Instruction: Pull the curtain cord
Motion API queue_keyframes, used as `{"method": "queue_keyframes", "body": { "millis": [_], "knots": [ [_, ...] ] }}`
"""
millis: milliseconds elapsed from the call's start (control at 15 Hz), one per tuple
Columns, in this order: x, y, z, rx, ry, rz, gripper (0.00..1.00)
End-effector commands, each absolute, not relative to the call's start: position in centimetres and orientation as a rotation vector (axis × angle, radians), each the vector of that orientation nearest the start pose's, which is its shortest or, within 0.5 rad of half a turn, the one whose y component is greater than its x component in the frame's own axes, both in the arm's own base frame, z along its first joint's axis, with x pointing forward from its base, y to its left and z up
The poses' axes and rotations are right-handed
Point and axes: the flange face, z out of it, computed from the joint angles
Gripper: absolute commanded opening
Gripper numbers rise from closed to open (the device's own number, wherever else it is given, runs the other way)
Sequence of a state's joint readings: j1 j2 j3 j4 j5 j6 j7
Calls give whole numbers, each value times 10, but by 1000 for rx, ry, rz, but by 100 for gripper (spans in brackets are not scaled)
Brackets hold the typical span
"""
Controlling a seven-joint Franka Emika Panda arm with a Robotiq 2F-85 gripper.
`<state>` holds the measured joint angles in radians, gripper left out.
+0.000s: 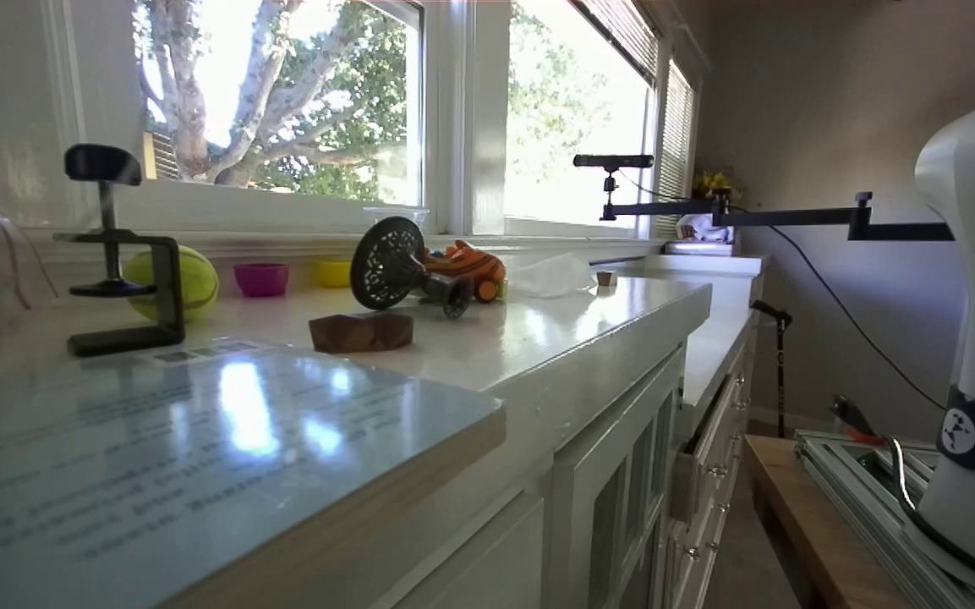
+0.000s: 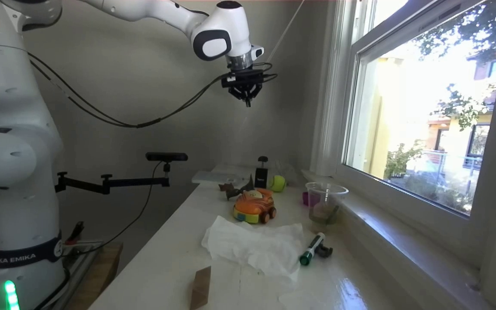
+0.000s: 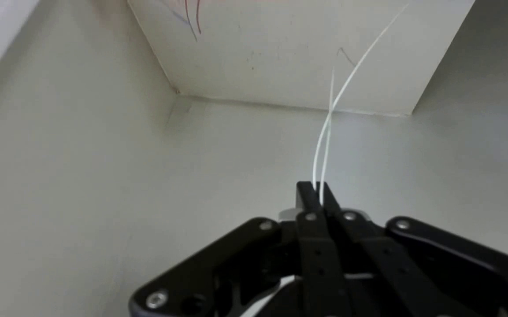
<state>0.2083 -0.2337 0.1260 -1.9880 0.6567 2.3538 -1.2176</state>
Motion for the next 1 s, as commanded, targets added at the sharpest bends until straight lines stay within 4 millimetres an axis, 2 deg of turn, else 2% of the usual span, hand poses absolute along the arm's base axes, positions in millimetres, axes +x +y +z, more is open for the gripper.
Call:
{"method": "queue_keyframes", "body": {
  "millis": [0,200,333,533,667,933],
  "knots": [
    [465,187,565,-2257,-1533,-843,0],
    [456,185,544,-2273,-1524,-773,0],
    [463,181,545,-2288,-1501,-792,0],
    [457,175,533,-2317,-1481,-748,0],
    [465,169,536,-2341,-1445,-762,0],
    [495,146,559,-2398,-1337,-855,0]
  ]
}}
